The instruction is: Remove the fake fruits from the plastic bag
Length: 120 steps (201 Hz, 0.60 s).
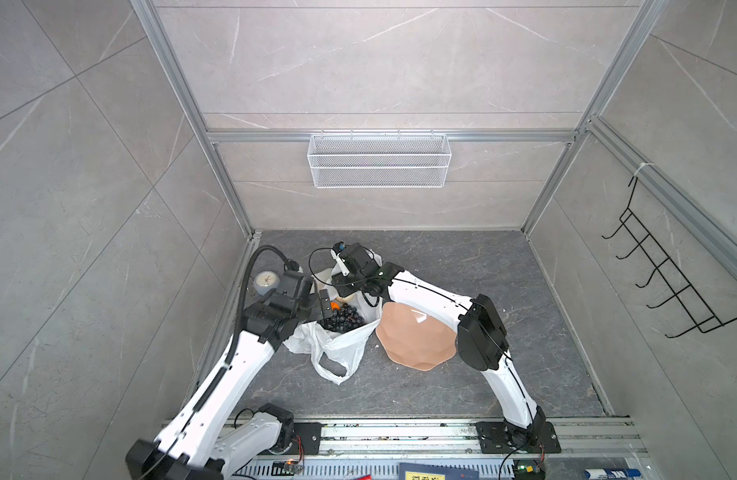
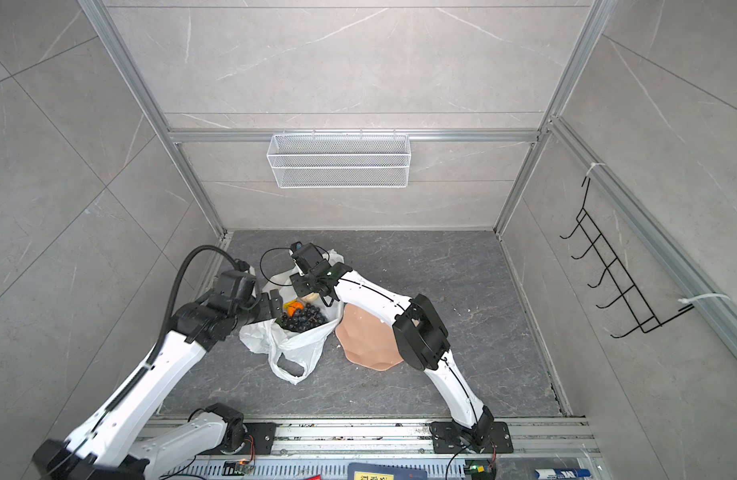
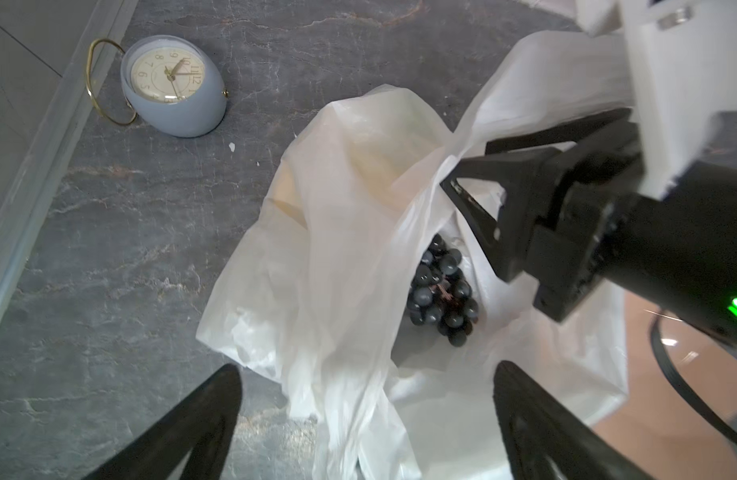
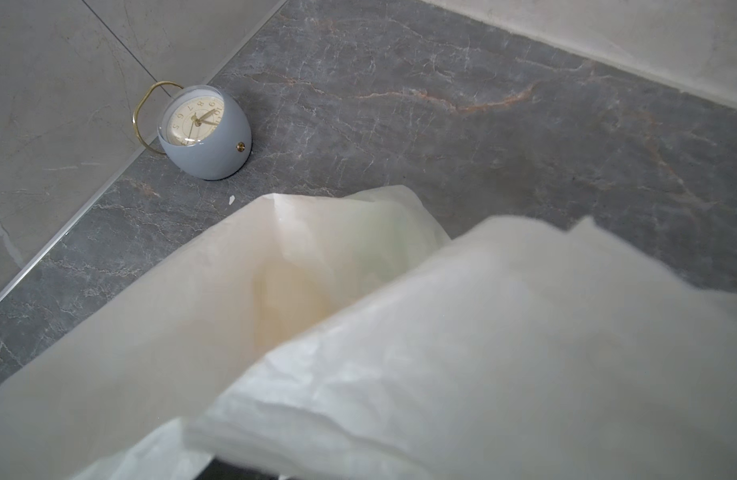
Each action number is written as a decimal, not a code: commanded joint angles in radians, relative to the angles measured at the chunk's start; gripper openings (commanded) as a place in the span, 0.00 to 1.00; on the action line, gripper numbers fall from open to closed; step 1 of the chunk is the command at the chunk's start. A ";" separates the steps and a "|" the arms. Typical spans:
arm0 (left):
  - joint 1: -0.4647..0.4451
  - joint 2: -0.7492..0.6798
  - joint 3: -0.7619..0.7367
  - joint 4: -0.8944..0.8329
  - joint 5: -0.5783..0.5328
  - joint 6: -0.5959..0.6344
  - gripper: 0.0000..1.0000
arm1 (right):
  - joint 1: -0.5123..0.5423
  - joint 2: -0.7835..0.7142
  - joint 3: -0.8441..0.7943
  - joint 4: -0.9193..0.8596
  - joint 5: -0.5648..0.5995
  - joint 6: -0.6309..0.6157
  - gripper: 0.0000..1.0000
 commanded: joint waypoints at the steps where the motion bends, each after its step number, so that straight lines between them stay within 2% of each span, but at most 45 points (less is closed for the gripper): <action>1: -0.006 0.114 0.006 0.060 -0.068 0.046 1.00 | -0.008 0.023 0.033 0.019 -0.023 0.022 0.53; 46: 0.016 0.253 0.001 0.164 -0.098 0.017 1.00 | -0.016 0.001 -0.003 0.046 -0.040 0.028 0.53; 69: 0.038 0.320 -0.009 0.214 -0.122 0.009 0.94 | -0.017 -0.014 -0.025 0.060 -0.045 0.030 0.53; 85: 0.066 0.355 -0.016 0.254 -0.115 -0.003 0.83 | -0.018 -0.029 -0.043 0.071 -0.046 0.033 0.53; 120: 0.145 0.362 -0.055 0.366 -0.034 -0.026 0.46 | -0.017 -0.108 -0.176 0.171 -0.082 0.037 0.53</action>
